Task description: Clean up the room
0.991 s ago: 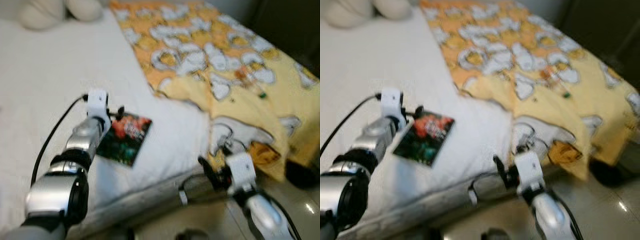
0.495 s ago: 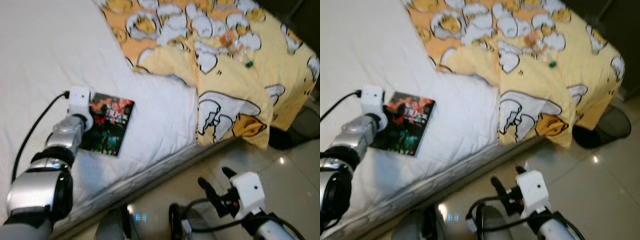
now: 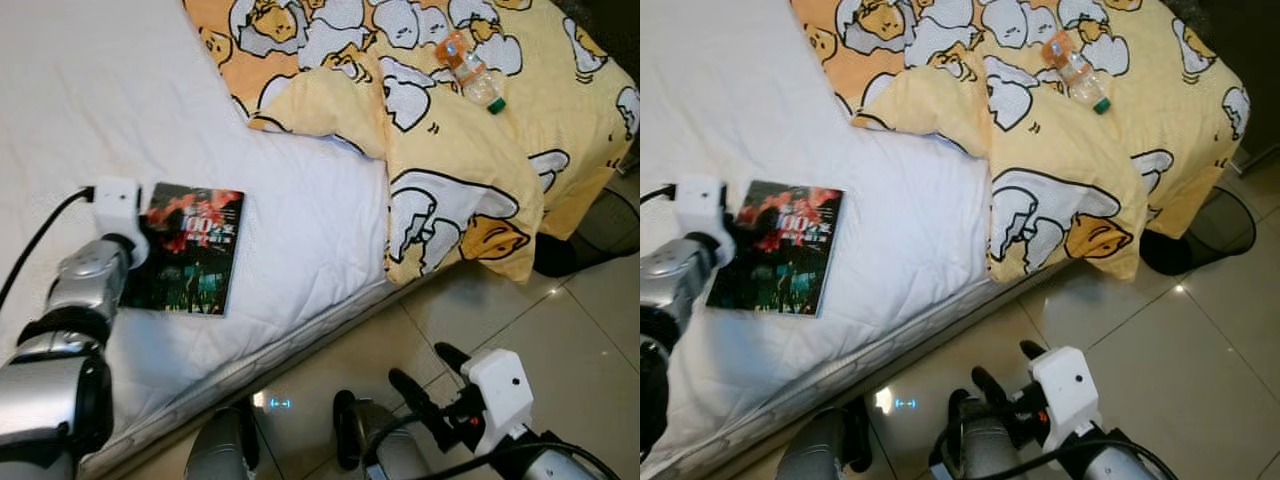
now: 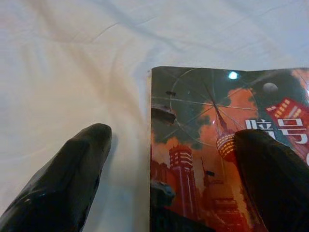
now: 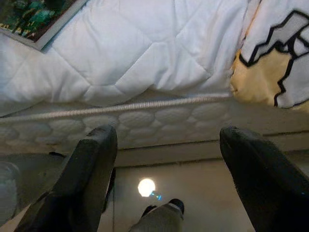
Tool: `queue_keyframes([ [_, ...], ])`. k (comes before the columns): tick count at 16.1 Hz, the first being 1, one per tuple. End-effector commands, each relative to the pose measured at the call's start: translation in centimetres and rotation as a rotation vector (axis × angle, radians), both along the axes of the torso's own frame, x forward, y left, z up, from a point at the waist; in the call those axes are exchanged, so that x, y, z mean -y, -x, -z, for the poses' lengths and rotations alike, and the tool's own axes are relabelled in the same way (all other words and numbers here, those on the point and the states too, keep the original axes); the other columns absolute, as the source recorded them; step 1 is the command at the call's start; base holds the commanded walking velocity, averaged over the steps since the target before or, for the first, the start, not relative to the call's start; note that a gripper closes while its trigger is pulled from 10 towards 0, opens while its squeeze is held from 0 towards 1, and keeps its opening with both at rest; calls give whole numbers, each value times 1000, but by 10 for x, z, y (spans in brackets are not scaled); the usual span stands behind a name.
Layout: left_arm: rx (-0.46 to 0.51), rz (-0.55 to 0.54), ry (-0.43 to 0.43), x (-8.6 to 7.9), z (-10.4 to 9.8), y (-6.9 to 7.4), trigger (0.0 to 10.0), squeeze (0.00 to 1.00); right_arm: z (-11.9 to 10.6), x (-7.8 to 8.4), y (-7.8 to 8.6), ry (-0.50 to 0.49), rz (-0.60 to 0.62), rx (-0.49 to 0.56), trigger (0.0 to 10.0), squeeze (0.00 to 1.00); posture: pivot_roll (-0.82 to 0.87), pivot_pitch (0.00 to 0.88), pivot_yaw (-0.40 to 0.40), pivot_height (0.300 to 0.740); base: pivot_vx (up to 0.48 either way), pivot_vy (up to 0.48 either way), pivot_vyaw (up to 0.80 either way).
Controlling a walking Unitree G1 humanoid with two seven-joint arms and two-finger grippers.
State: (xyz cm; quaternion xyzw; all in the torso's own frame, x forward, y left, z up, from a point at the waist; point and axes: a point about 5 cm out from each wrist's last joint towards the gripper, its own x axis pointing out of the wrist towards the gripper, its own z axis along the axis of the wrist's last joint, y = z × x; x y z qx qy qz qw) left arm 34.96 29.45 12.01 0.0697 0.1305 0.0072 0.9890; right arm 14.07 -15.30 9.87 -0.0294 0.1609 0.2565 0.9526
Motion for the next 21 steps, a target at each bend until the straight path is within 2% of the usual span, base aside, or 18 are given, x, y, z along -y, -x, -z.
queue_keyframes([
  [1, -101, 6, 22, -10, 21, 16, 10000, 0, 0, 1, 5, 0, -16, -24, 10000, 0, -376, 339, -87, 723, 0, 0, 0],
  [2, -105, 11, 27, -11, 21, 17, 10000, 0, 0, 1, 4, 2, -20, -25, 10000, 0, -375, 336, -88, 723, 0, 0, 0],
  [4, -49, 5, 32, -20, 11, 18, 10000, 0, 1, 3, 2, 5, -24, -30, 10000, 0, -370, 332, -90, 723, 0, 0, 0],
  [7, 154, 12, 74, -20, -19, 9, 10000, 0, 2, 2, -2, 6, -31, -25, 10000, 0, -348, 319, -88, 723, 0, 0, 0],
  [8, 176, 36, 93, -17, -21, 9, 10000, 0, 2, 2, -2, 5, -33, -24, 10000, 0, -345, 317, -86, 723, 0, 0, 0],
  [10, 179, 76, 116, -13, -12, 18, 10000, 0, 4, 1, -4, 1, -35, -21, 10000, 0, -324, 303, -83, 723, 0, 0, 0],
  [11, 166, 94, 118, -11, -7, 23, 10000, 0, 5, 0, -5, -1, -37, -22, 10000, 0, -312, 296, -84, 723, 0, 0, 0],
  [13, 70, 137, 121, -7, 14, 42, 10000, 0, 6, -1, -8, -8, -54, -19, 10000, 0, -292, 284, -83, 723, 0, 0, 0],
  [15, 32, 115, 131, -14, 18, 52, 10000, 0, 8, -1, -11, -7, -68, -18, 10000, 0, -273, 275, -86, 723, 0, 0, 0],
  [18, 3, 84, 130, -20, 21, 59, 10000, 0, 12, -2, -14, -4, -87, -22, 10000, 0, -255, 265, -90, 723, 0, 0, 0],
  [21, -75, 73, 180, -12, 37, 64, 10000, 0, 14, -3, -15, -2, -97, -23, 10000, 0, -258, 252, -92, 723, 0, 0, 0],
])
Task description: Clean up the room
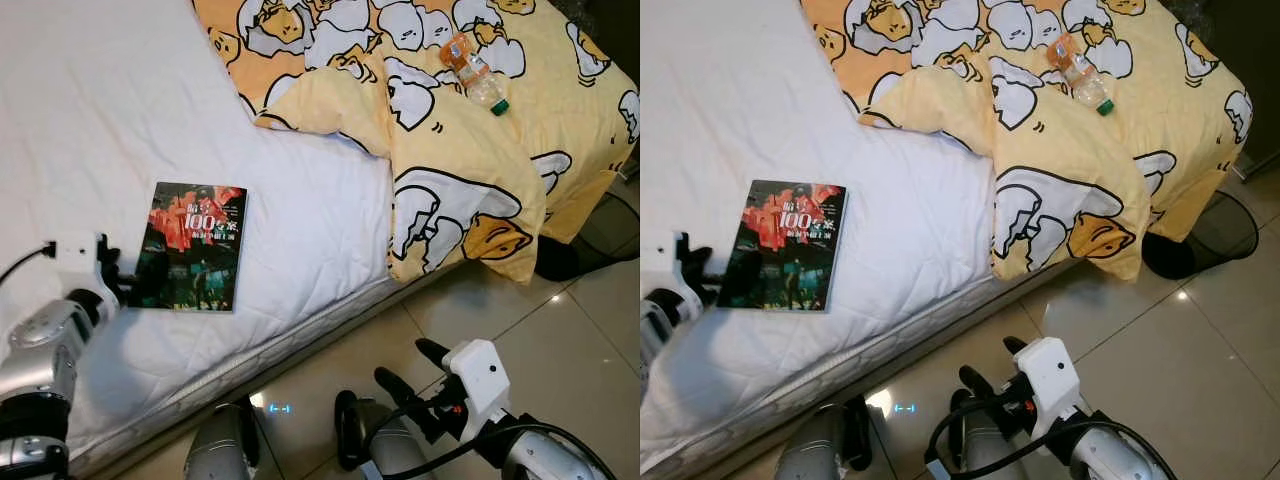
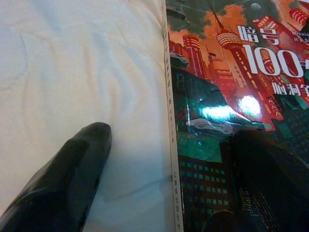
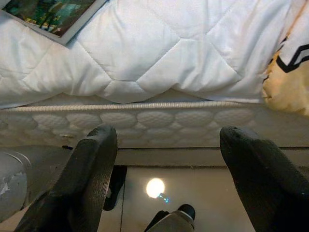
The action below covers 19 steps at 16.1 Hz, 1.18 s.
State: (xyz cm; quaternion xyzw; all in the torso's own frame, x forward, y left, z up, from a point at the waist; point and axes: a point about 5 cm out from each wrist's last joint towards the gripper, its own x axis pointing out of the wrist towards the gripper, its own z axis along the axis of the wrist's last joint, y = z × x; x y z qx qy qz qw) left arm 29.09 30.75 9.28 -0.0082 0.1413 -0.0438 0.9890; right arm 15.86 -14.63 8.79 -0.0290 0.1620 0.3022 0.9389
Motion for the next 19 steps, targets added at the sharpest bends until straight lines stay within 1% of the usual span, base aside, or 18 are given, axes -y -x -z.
queue_keyframes([
  [1, -65, 2, 29, 5, 13, 5, 10000, 0, 4, 4, 2, 14, -4, -12, 10000, 0, -260, 252, -91, 723, 0, 0, 0],
  [2, -82, 20, 50, 11, 18, 4, 10000, 0, 4, 5, 2, 16, -4, -12, 10000, 0, -265, 252, -90, 723, 0, 0, 0],
  [4, -78, 67, 83, 27, 21, -1, 10000, 0, 4, 6, 3, 20, 2, -13, 10000, 0, -273, 255, -89, 723, 0, 0, 0],
  [5, -61, 95, 90, 34, 18, -4, 10000, 0, 4, 7, 3, 22, 6, -12, 10000, 0, -279, 258, -89, 723, 0, 0, 0],
  [7, -41, 139, 112, 43, 13, -8, 10000, 0, 4, 7, 4, 25, 13, -14, 10000, 0, -284, 263, -88, 723, 0, 0, 0],
  [9, -83, 179, 110, 52, 22, -6, 10000, 0, 5, 8, 5, 28, 16, -19, 10000, 0, -281, 268, -89, 723, 0, 0, 0],
  [10, -113, 186, 93, 55, 28, -5, 10000, 0, 6, 8, 5, 28, 15, -19, 10000, 0, -278, 271, -90, 723, 0, 0, 0],
  [11, -164, 198, 49, 61, 39, -3, 2627, 0, 6, 7, 4, 27, 15, -20, 10000, 0, -276, 271, -91, 723, 0, 0, 0],
  [12, -210, 197, 46, 69, 51, -1, 0, 0, 6, 6, 2, 26, 12, -20, 10000, 0, -273, 271, -89, 723, 0, 0, 0],
  [13, -232, 169, 39, 70, 57, -1, 0, 0, 6, 5, 1, 25, 10, -19, 10000, 0, -273, 271, -89, 723, 0, 0, 0],
  [15, -232, 141, 78, 71, 60, -1, 0, 0, 6, 5, -1, 24, 13, -16, 10000, 0, -278, 269, -86, 723, 0, 0, 0],
  [17, -217, 120, 78, 70, 59, -2, 0, 0, 6, 6, -2, 26, 18, -15, 10000, 0, -281, 270, -87, 723, 0, 0, 0],
  [19, -182, 105, 123, 69, 55, -6, 0, 0, 7, 7, -1, 28, 21, -17, 10000, 0, -282, 270, -87, 723, 0, 0, 0],
])
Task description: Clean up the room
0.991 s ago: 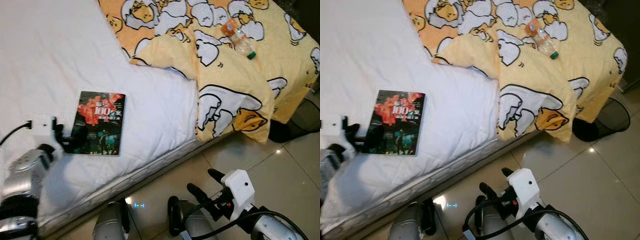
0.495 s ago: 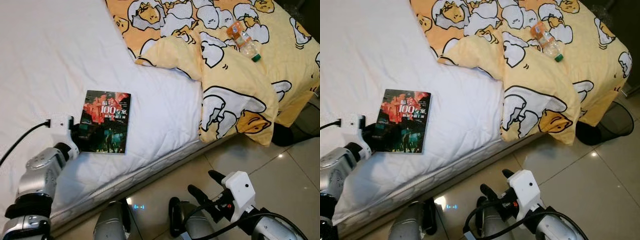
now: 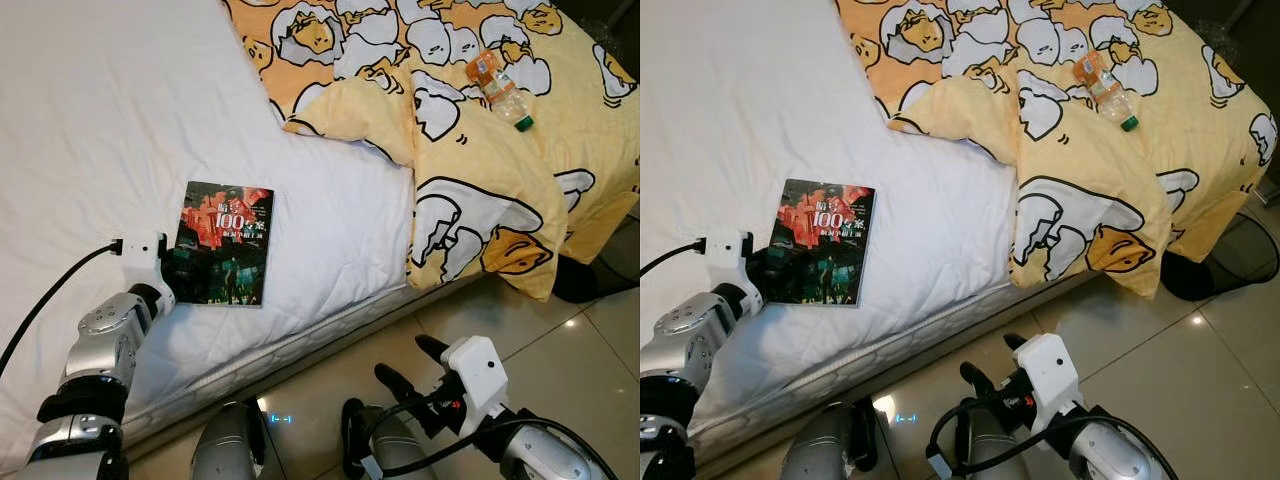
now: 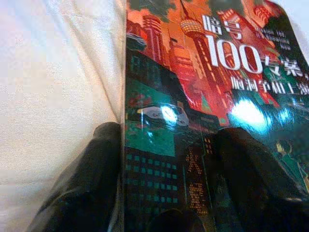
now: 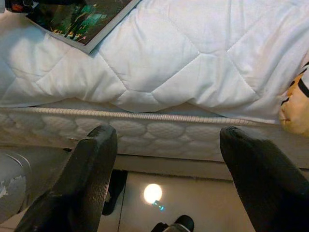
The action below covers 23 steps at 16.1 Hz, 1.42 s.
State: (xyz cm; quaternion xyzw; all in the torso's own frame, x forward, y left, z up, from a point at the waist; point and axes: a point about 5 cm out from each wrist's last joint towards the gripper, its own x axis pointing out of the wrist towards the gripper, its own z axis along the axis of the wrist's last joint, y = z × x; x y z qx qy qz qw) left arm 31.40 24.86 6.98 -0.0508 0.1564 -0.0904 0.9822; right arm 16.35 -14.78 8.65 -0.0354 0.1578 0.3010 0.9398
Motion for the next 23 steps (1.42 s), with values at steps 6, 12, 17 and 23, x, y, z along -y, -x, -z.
queue_keyframes([
  [6, -52, 112, 92, 47, 20, 5, 0, 0, 11, 3, -5, 17, 32, -22, 10000, 0, -276, 236, -66, 723, 0, 0, 0],
  [12, -19, 233, 118, 96, 17, -4, 0, 0, 10, 0, -24, -24, 111, 21, 10000, 0, -274, 193, -23, 723, 0, 0, 0],
  [17, 28, -36, 283, 69, -2, -28, 0, 0, 14, -5, -45, -43, 135, 49, 10000, 0, -237, 152, -4, 723, 0, 0, 0],
  [23, 157, -190, 113, 42, -27, -42, 0, 0, 10, -4, -55, -28, 170, 98, 10000, 0, -243, 137, 12, 723, 0, 0, 0],
])
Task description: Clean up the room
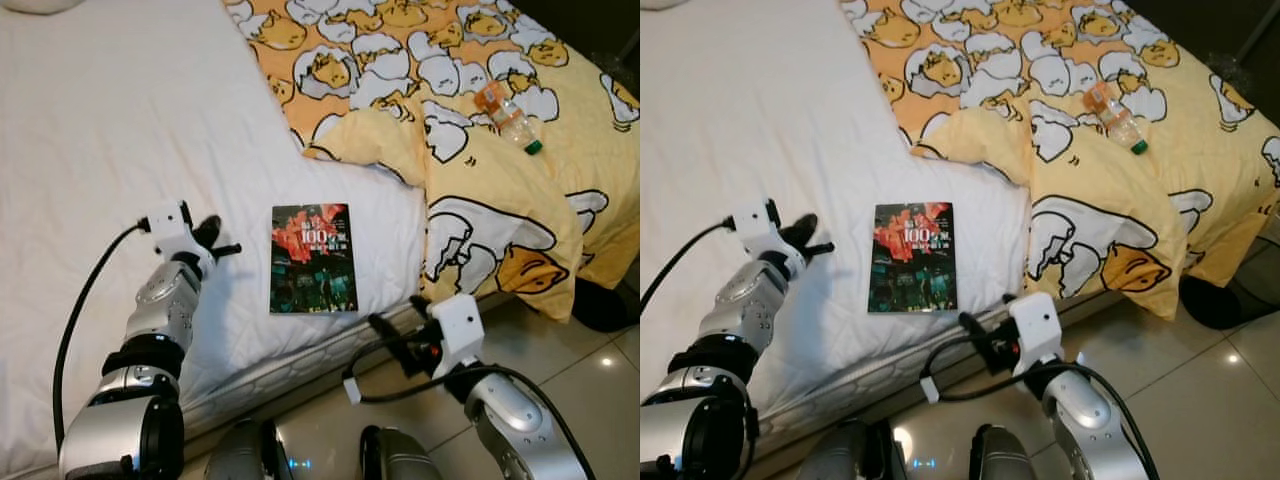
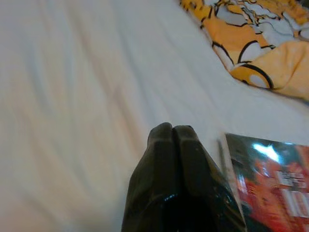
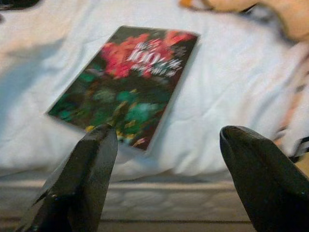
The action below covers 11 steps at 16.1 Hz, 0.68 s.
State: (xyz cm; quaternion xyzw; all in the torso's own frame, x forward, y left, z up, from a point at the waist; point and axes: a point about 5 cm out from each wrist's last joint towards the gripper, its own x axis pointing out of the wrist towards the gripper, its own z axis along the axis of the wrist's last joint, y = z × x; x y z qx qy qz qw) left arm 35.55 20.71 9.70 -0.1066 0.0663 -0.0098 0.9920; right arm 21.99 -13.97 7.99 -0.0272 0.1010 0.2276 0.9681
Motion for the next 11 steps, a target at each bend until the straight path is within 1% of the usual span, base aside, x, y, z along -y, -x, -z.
queue_keyframes([
  [1, 105, 17, -150, 3, -17, -2, 10000, 0, -3, 9, -6, 53, 76, 44, 10000, 0, -242, 132, 15, 723, 0, 0, 0],
  [2, 170, 32, -195, 8, -27, -1, 10000, 1000, -6, 11, -10, 73, 98, 74, 10000, 0, -237, 128, 17, 723, 0, 0, 0],
  [3, 250, 53, -231, 17, -36, 2, 10000, 1000, -11, 12, -15, 81, 118, 101, 10000, 0, -232, 126, 19, 723, 0, 0, 0],
  [4, 278, 103, -233, 29, -36, 9, 10000, 1000, -12, 12, -17, 69, 133, 106, 10000, 0, -227, 120, 21, 723, 0, 0, 0],
  [5, 298, 88, -230, 32, -35, 13, 10000, 1000, -11, 13, -18, 52, 154, 94, 10000, 0, -217, 114, 22, 723, 0, 0, 0],
  [6, 321, 75, -244, 35, -35, 19, 10000, 1000, -4, 18, -19, -11, 208, 46, 10000, 404, -205, 109, 21, 723, 0, 0, 0],
  [7, 343, 52, -276, 38, -35, 23, 10000, 1000, 4, 18, -19, -144, 234, -43, 10000, 1000, -187, 108, 20, 723, 0, 0, 0],
  [8, 365, 64, -286, 43, -38, 26, 10000, 1000, 11, 15, -21, -230, 245, -109, 10000, 1000, -179, 107, 20, 723, 0, 0, 0],
  [9, 379, 78, -283, 46, -40, 27, 10000, 1000, 13, 14, -22, -258, 250, -132, 10000, 1000, -176, 108, 20, 723, 0, 0, 0],
  [10, 407, 83, -333, 49, -46, 31, 10000, 0, 24, 16, -25, -304, 284, -179, 10000, 1000, -157, 110, 26, 723, 0, 0, 0],
  [11, 415, 108, -318, 53, -50, 33, 10000, 0, 37, 14, -30, -371, 296, -241, 10000, 1000, -145, 122, 35, 723, 0, 0, 0],
])
